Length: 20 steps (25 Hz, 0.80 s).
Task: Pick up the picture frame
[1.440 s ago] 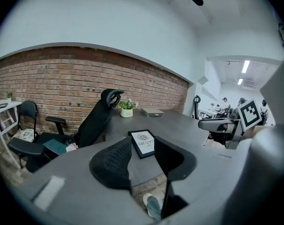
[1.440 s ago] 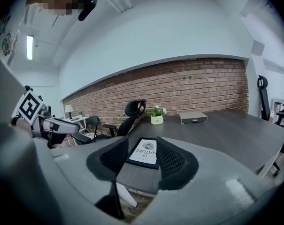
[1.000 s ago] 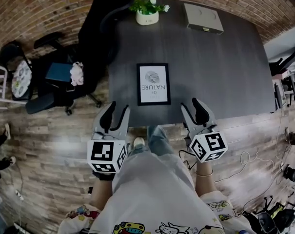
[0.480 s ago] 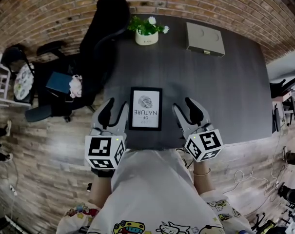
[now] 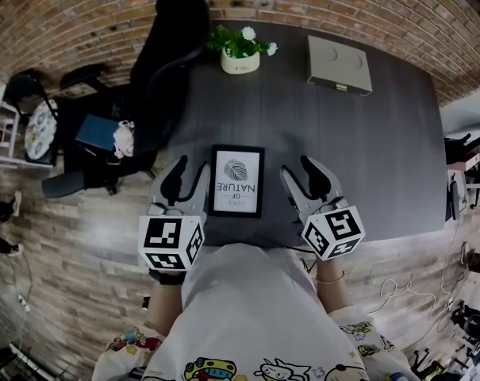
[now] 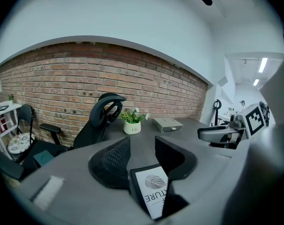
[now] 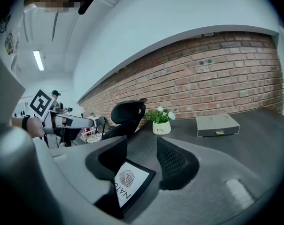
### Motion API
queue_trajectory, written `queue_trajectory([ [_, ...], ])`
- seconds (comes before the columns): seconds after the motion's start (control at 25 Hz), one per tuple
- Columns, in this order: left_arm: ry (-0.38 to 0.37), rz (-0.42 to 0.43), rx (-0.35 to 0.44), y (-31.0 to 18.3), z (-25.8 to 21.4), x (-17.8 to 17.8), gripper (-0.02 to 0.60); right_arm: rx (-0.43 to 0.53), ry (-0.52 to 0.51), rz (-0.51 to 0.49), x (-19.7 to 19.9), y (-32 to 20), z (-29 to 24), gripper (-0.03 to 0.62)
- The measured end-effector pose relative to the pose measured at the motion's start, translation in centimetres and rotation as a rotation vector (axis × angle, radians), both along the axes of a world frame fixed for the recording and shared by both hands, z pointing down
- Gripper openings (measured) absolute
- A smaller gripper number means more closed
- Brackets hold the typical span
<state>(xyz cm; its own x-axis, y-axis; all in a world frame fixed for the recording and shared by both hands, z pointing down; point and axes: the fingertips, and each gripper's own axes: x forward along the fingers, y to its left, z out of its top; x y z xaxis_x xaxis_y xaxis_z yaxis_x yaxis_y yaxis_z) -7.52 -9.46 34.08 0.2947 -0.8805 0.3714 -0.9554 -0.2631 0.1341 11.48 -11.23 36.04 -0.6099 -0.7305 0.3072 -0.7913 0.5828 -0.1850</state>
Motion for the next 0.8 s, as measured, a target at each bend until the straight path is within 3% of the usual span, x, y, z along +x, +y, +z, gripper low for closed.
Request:
queue_trajectory([
  [0.8, 0.001, 0.097, -0.116, -1.0, 4.1, 1.0, 0.167, -0.107, 0.018, 0.022, -1.3, 0.0, 3.1, 0.199],
])
